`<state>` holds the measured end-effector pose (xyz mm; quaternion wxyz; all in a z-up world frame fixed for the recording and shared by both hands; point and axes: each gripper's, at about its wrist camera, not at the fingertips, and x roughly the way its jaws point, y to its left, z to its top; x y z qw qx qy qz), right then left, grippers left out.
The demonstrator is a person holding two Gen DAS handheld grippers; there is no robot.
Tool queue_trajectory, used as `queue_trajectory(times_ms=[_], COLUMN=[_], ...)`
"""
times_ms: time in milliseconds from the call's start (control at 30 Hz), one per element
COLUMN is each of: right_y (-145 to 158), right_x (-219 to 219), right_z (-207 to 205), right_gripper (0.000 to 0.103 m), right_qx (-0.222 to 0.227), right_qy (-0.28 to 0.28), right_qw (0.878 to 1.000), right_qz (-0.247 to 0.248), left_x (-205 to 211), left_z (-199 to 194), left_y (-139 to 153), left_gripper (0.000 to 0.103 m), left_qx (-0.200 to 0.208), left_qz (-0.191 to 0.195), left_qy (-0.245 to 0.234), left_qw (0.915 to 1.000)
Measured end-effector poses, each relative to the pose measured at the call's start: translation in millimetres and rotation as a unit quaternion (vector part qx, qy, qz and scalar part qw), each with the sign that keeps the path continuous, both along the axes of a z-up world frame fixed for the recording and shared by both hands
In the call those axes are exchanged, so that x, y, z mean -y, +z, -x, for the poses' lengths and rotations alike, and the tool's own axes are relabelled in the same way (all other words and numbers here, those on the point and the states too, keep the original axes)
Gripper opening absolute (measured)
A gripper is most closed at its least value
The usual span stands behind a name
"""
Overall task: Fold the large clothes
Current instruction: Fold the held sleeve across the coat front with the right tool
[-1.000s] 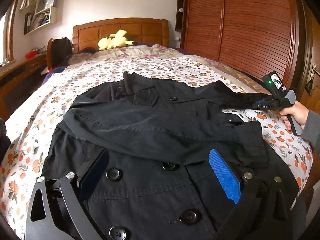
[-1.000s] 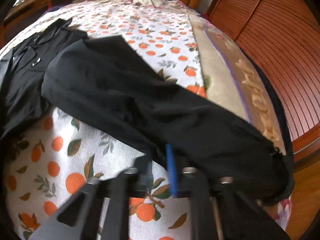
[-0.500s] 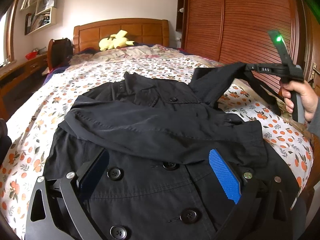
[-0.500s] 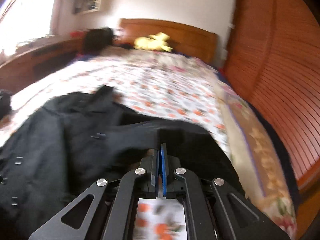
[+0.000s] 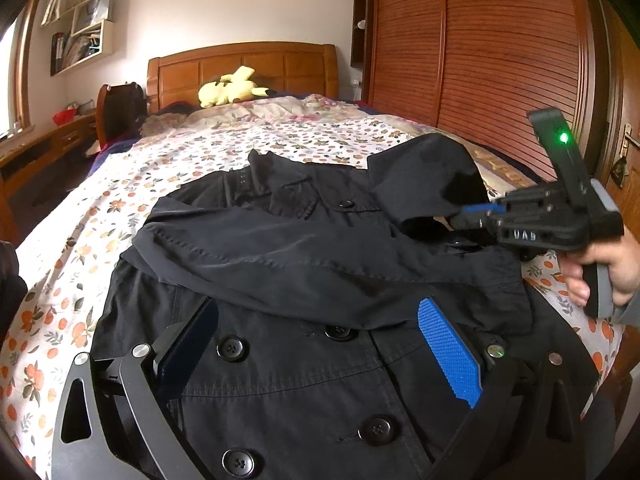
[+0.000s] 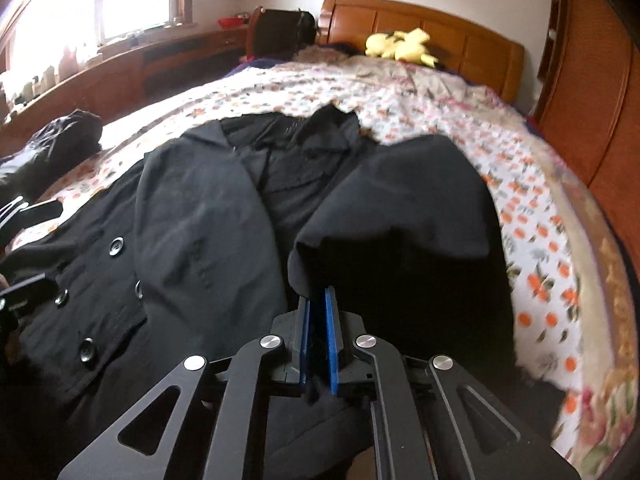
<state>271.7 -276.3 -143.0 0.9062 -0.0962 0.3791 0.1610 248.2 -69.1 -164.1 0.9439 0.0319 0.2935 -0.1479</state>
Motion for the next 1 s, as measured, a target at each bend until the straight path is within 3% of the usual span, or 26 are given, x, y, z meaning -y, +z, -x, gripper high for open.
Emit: queue_trajectory(times_ms=[133, 267, 400, 733, 1000], right_y=[4, 21, 29, -20, -40], right_x=[5, 17, 38, 106, 114], right_z=[11, 28, 30, 20, 18], right_gripper=[0.036, 0.041, 0.054, 0.062, 0.064], right_qx=[0.004, 0.025, 0.042, -0.021, -0.057], right_qy=[-0.007, -0.010, -0.036, -0.103, -0.110], right_qw=[1.000, 0.999, 0.998, 0.994, 0.992], right_qz=[-0.011, -0.023, -0.011, 0.021, 0.034], left_x=[0, 0, 1, 8, 5], left_z=[1, 1, 2, 38, 66], left_y=[0, 0, 1, 30, 44], left_gripper=[0.101, 0.101, 0.101, 0.101, 0.101], left_qx=[0.000, 0.001, 0.002, 0.031, 0.030], left_qz=[0.000, 0.000, 0.000, -0.007, -0.005], left_qy=[0.000, 0.001, 0.001, -0.007, -0.006], left_qw=[1.0000, 1.0000, 1.0000, 0.9995, 0.9995])
